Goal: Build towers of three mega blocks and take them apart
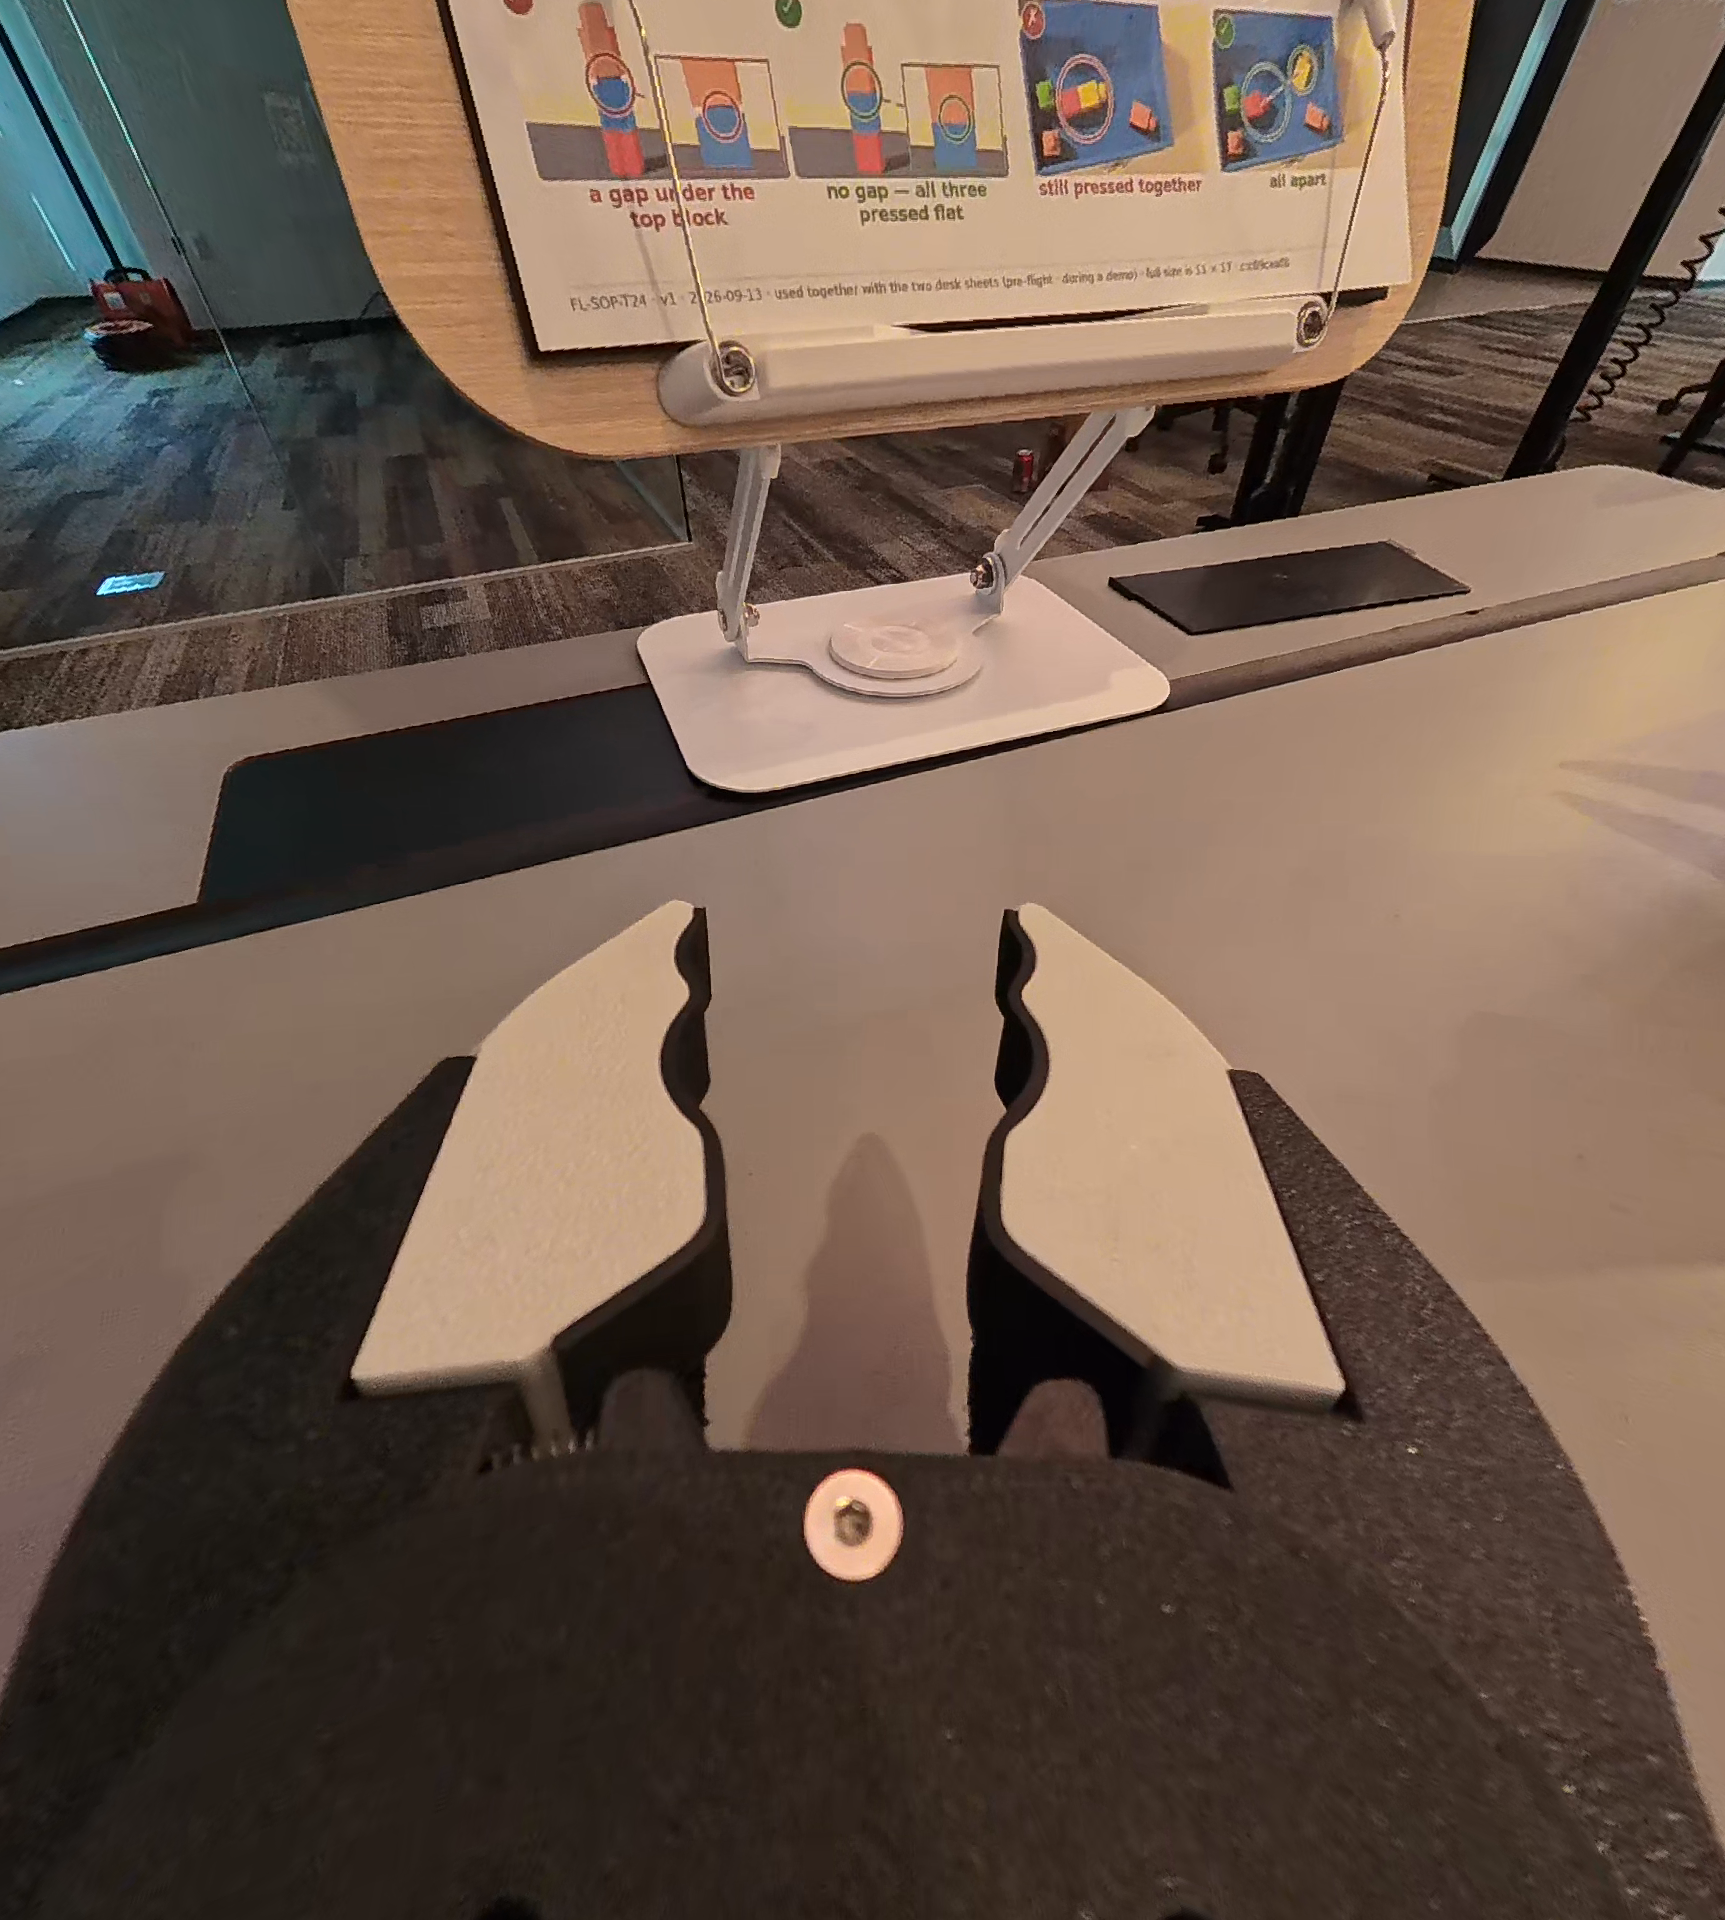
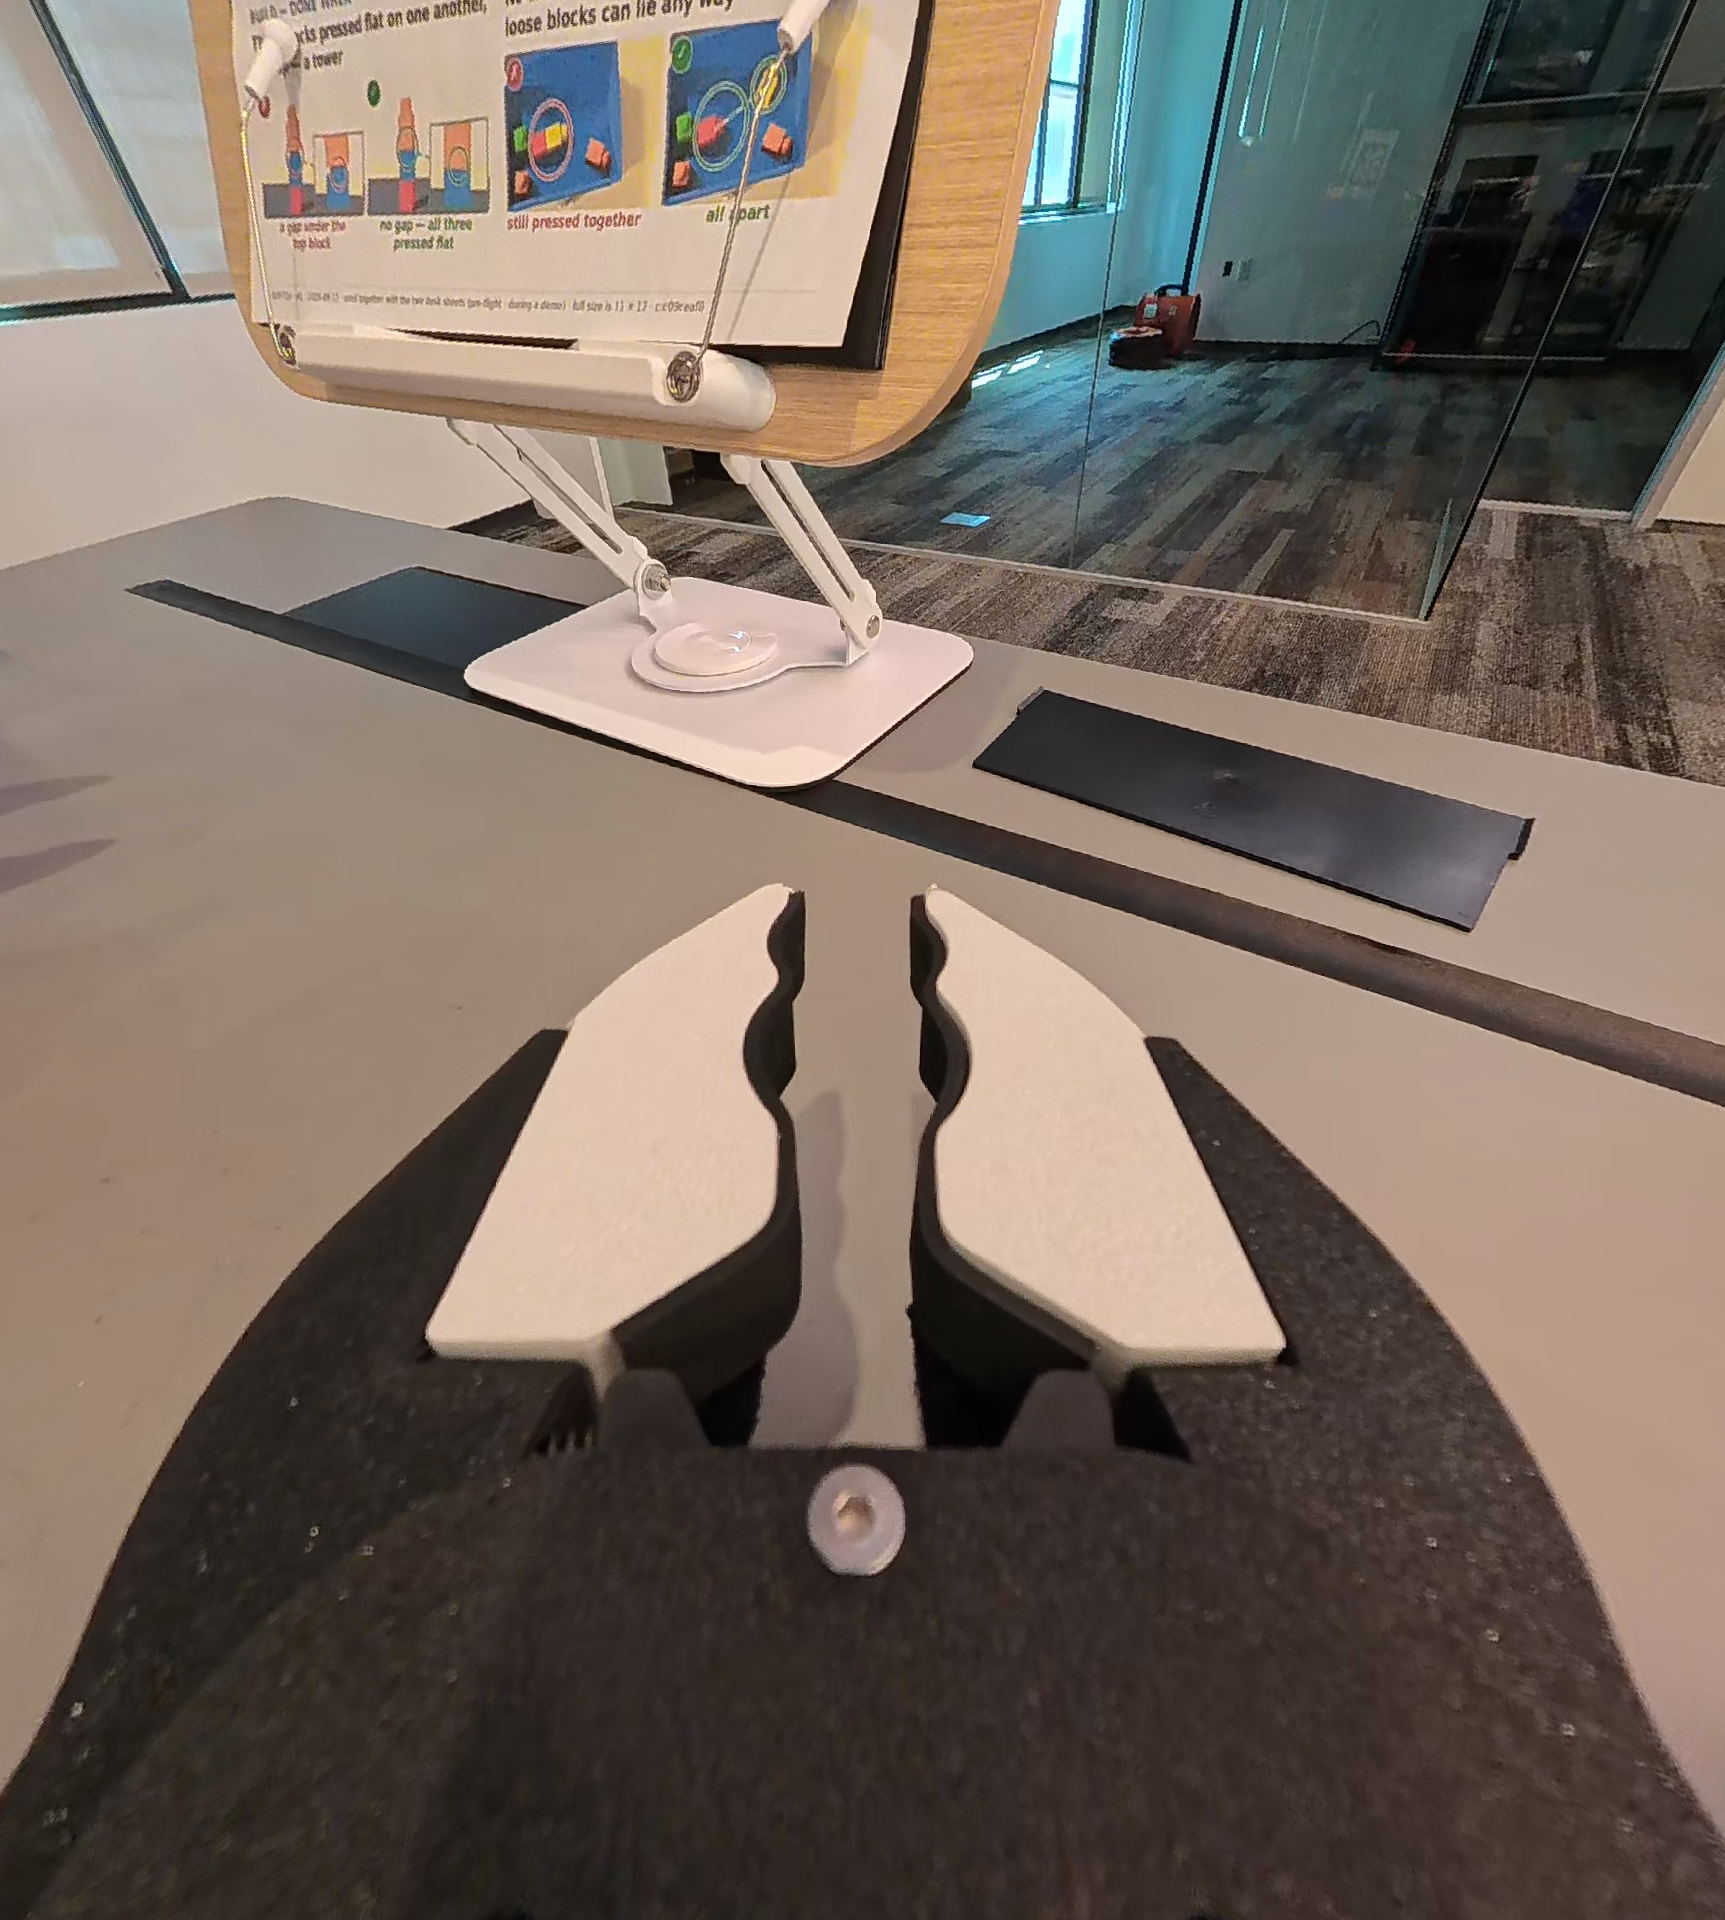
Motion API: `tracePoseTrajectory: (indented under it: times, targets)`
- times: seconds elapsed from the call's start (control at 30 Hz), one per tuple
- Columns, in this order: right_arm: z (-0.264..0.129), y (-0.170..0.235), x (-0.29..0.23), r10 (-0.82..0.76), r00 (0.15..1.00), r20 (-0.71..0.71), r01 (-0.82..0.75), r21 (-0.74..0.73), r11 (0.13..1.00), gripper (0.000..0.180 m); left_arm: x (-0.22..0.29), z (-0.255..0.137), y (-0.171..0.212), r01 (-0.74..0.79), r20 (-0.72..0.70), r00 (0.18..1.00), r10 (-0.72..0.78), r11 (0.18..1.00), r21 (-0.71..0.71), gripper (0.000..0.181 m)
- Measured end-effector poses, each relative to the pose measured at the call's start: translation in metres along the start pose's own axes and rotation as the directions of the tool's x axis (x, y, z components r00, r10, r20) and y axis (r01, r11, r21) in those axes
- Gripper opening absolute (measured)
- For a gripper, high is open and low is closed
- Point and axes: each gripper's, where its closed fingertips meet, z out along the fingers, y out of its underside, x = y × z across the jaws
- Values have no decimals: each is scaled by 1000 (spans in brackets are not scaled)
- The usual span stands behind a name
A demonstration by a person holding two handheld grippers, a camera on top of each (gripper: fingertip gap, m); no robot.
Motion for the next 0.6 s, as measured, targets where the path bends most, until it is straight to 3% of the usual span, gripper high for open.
tracePoseTrajectory:
  times: [0.27, 0.43, 0.6]
  targets:
    - [0, -4, -3, -9, 1000, 9, 9, 19, 1000, 13, 0, 0, 1, 3, -4, 1000, -3, 1000, -3, 53]
    - [-3, -11, 3, -64, 996, -59, 68, 54, 996, 13, 0, 1, 2, 3, -3, 1000, -3, 1000, -9, 53]
    - [1, -4, -1, 1, 1000, -19, -1, 7, 1000, 16, -1, 1, 3, 6, 0, 1000, -6, 1000, -12, 52]
